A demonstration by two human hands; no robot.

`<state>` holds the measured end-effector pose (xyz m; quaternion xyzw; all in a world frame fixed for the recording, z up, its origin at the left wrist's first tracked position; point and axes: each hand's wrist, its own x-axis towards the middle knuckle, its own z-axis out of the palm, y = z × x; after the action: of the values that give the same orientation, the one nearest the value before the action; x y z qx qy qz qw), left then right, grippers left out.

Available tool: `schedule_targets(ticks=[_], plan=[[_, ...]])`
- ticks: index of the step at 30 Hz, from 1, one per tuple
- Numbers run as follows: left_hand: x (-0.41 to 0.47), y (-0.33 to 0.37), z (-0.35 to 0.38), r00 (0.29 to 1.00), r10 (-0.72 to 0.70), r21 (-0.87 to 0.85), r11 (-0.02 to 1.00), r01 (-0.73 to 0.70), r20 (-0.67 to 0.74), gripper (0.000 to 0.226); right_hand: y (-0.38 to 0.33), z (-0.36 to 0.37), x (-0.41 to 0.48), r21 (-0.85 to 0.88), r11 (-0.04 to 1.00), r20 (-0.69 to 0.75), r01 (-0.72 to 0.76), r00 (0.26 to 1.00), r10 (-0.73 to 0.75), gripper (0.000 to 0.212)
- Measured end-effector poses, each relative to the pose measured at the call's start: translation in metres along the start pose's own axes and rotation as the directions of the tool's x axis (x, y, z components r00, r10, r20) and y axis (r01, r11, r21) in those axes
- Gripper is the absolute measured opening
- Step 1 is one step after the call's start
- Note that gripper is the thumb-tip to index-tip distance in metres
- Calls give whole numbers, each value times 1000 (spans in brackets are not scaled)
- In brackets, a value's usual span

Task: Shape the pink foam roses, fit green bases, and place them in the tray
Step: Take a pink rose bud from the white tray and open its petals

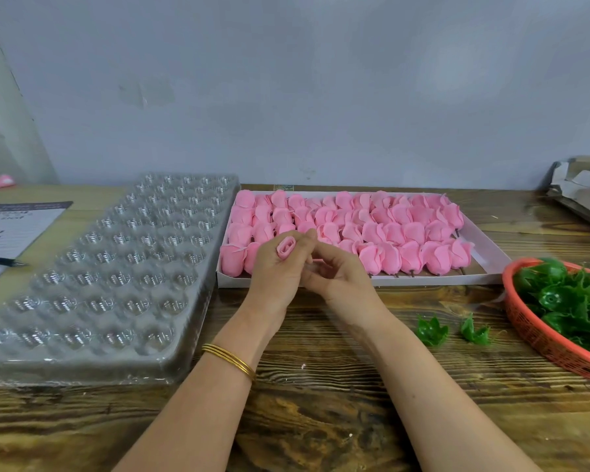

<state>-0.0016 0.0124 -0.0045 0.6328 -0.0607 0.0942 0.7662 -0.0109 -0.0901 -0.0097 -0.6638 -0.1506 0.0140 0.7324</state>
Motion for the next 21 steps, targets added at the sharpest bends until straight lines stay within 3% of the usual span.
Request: schedule_targets(ticks=[6, 9, 21], plan=[[-1, -2, 4, 999, -31, -25, 999, 31, -9, 26, 1, 2, -1, -162, 987, -88, 17, 996, -32, 40], [-2, -2, 4, 1000, -26, -25, 999, 26, 8, 28, 3, 3, 0, -163, 986, -119, 30, 992, -50, 35], [2, -4, -1, 1000, 25, 2, 1000, -25, -4, 35, 3, -2, 1, -128, 990, 8, 61, 998, -61, 32]])
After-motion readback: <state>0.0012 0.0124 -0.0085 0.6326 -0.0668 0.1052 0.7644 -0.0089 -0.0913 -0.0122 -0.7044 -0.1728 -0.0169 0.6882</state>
